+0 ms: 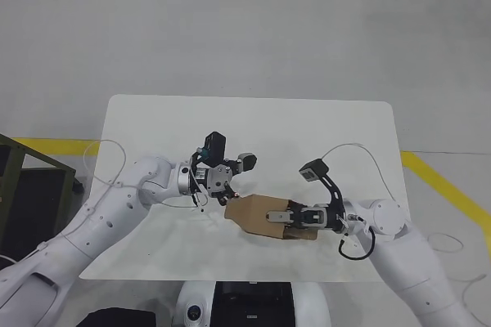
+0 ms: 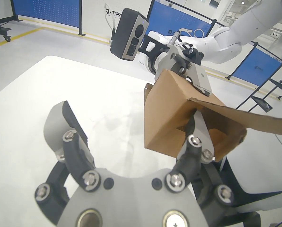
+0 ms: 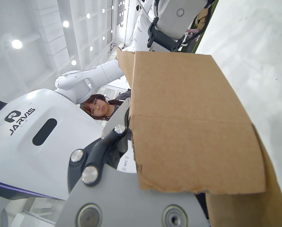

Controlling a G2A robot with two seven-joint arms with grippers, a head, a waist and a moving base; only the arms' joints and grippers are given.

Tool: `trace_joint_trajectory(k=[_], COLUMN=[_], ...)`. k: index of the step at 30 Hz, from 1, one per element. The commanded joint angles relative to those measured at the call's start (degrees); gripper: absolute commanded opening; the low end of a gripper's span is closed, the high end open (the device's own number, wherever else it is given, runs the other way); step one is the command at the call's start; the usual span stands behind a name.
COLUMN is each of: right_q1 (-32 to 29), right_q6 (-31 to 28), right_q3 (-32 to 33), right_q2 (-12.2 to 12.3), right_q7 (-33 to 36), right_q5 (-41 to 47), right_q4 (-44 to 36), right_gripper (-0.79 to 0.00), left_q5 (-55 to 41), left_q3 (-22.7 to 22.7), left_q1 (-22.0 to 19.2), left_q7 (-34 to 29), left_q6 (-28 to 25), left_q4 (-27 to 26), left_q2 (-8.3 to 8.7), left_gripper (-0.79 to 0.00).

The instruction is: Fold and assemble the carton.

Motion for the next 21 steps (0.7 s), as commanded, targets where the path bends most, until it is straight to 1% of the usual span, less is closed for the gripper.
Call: trace_joint_trajectory(k=[1,7,11,21], right_q1=[0.05,0.14,0.11,-0.63], right_q6=[0.10,0.33,0.04,-0.78], right_q3=[-0.08,-0.09,0.80,2.85], right_q2=[0.00,0.02,0.11,0.40], right_q7=[0.01,-0.25,-0.88,-1.35], right_q5=[-0.07,-0.18,0.80,2.72], right_q4=[-0.09,-0.19,0.61,1.67], right_gripper=[-0.785,-0.785,-0.785,-0.785], left_q5=[0.02,-0.12,-0.14,0.44], left_q3=[-0.29,-1.07,-1.96,-7.13], left_q1=[0.21,0.70,1.43,5.81], left_q7=[-0.21,-0.73,0.09,6.20], left_q6=[0.00,0.00,0.00,0.00], left_q4=[-0.06,-0.20,-0.48,-0.67], left_q2=[-0.11,-0.37,-0.28,1.36], left_gripper=[0.000,0.000,0.000,0.000])
